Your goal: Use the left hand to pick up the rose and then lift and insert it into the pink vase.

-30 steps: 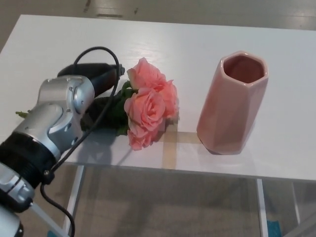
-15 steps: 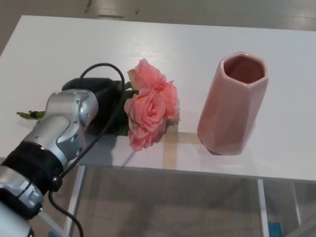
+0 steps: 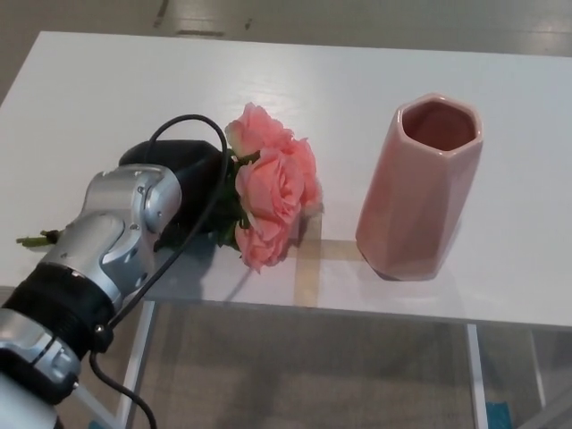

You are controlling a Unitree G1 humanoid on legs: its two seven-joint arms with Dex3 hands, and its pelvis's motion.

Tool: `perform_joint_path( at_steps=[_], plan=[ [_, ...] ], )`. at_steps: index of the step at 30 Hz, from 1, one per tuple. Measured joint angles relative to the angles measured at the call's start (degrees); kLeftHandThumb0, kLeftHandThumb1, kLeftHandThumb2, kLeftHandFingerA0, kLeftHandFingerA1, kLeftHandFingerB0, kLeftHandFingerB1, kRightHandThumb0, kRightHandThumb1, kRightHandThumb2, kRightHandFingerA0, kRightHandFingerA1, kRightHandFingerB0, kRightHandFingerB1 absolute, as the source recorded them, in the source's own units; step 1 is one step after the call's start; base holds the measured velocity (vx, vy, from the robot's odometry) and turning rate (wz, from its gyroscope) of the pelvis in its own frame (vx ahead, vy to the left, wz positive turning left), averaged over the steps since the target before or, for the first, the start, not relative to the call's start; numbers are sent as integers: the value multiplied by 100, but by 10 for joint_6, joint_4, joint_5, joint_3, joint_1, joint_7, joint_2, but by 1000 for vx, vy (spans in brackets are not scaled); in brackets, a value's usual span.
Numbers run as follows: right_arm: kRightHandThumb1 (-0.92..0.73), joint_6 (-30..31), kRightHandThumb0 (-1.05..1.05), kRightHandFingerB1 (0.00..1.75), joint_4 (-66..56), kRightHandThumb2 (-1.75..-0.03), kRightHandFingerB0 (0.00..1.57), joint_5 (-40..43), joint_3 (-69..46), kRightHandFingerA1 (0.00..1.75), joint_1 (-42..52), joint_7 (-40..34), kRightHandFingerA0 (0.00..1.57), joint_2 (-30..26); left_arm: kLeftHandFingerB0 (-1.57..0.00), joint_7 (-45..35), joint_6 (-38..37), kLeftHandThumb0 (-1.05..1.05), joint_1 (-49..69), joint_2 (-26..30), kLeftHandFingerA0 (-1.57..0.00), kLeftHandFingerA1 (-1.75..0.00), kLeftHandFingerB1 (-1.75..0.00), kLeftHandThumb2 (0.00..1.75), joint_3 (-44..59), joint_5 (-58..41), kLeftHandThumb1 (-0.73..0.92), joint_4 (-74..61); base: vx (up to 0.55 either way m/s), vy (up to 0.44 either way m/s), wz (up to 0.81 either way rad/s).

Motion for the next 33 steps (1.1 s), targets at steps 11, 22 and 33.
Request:
perform_joint_path(
  at_steps=[11, 22, 33],
  plan=[
    [-54, 0, -38, 57, 0, -95, 42, 1, 0, 66, -1, 1, 60, 0, -77, 76, -48, -26, 29, 0, -72, -151, -50, 60, 32, 1, 59, -4, 0, 0, 0],
    [-55, 0, -38, 58, 0, -95, 43, 0, 3, 66, -1, 1, 61, 0, -83, 181, -128, -29, 14, 16, -86, -151, -58, 67, 89, 1, 62, -12, 0, 0, 0],
    [-55, 1, -38, 58, 0, -95, 44, -1, 6, 67, -1, 1, 62, 0, -65, 232, -195, -18, -34, 9, -76, -159, -123, 64, 174, -21, 78, -44, 0, 0, 0]
  ],
)
